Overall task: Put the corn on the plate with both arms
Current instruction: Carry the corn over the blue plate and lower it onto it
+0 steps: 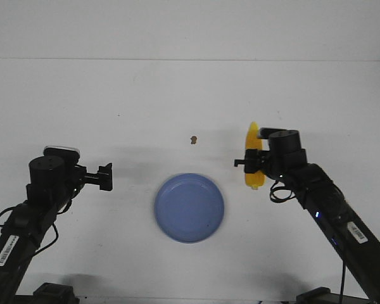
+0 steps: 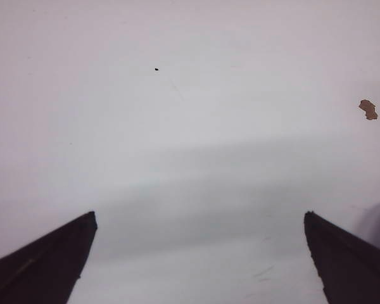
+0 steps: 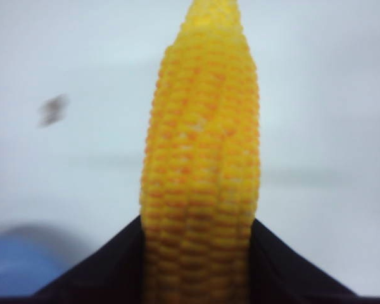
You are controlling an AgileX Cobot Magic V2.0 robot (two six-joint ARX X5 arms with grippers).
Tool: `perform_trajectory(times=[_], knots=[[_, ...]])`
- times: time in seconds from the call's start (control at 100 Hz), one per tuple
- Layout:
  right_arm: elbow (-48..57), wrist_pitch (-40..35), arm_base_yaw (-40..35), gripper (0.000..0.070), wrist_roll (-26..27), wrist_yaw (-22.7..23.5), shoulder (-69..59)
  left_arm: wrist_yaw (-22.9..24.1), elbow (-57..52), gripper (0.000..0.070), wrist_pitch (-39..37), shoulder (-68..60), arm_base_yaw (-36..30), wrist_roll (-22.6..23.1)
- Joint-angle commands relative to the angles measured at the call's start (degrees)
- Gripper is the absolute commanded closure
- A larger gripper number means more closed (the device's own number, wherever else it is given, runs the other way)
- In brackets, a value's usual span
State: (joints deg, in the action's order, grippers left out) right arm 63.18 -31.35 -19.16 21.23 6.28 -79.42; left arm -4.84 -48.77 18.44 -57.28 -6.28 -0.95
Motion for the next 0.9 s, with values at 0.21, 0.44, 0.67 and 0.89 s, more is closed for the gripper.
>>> perform_trajectory(times=[0.21, 0.44, 0.67, 0.89], knots=[[0.9, 0.8, -17.1, 0.0572, 0.9, -1.9, -4.4, 0.0, -0.5, 0.0000, -0.4, -0.5, -0.1, 0.3], [0.9, 1.7, -23.6, 0.0529, 1.5, -4.0, -9.9, 0.0, -0.6, 0.0000, -0.4, -0.5, -0.1, 0.3], [0.9, 1.8, -25.6, 0.0153, 1.5, -5.2, -11.8, 0.0, -0.5, 0.0000, -0.5, -0.5, -0.1, 0.3], [0.9, 1.7, -24.9, 0.0145, 1.3, -5.2, -11.1, 0.0, -0.6, 0.0000, -0.5, -0.5, -0.1, 0.3]])
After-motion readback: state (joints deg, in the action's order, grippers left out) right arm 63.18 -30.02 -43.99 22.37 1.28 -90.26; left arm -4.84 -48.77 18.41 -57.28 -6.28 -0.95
